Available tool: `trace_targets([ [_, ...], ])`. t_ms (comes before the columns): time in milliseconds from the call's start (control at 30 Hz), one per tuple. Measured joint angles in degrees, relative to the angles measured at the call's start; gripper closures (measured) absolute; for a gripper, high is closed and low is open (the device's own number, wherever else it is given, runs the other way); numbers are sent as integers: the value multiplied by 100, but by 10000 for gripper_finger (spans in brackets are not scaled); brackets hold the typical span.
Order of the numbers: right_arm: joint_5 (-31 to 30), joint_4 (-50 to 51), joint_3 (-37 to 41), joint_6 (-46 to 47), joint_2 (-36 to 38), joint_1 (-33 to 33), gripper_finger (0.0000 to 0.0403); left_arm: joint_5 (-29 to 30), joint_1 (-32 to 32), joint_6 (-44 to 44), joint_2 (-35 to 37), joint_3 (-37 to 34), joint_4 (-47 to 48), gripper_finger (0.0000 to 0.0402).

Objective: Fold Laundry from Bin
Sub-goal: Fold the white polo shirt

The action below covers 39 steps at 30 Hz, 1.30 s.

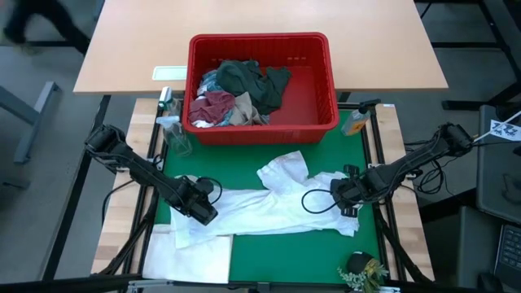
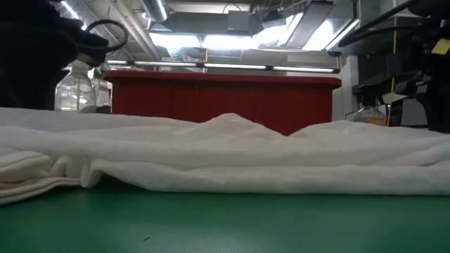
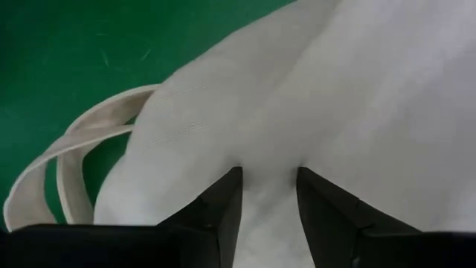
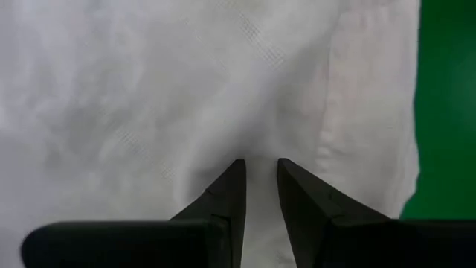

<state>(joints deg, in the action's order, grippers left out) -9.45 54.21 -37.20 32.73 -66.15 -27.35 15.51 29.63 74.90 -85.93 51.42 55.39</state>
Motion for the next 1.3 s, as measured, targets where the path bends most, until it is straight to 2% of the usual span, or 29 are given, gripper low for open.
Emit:
trace_targets([
  [167, 13, -339, 321, 301, 0, 0, 322, 78, -4, 108, 0, -37, 13, 340],
  [300, 336, -698, 637, 462, 0, 1, 322, 141, -4, 129, 0, -37, 55, 394],
  [533, 463, -882, 957, 632, 8, 2, 322, 205, -15, 217, 0, -37, 144, 400],
  [833, 465, -865, 1011, 667, 9, 2, 322, 280, -16, 845, 0, -28, 1266, 401],
  [1000, 474, -849, 1018, 667, 4, 2, 322, 494, -15, 839, 0, -27, 1336, 401],
  [1100, 481, -841, 1020, 667, 4, 2, 322, 503, -15, 454, 0, -27, 1347, 401],
  [1200, 502, -788, 1022, 667, 4, 2, 322, 411, -15, 423, 0, -37, 1432, 387],
  [1300, 503, -768, 1022, 664, 6, 1, 322, 398, -11, 454, 0, -41, 1377, 356],
])
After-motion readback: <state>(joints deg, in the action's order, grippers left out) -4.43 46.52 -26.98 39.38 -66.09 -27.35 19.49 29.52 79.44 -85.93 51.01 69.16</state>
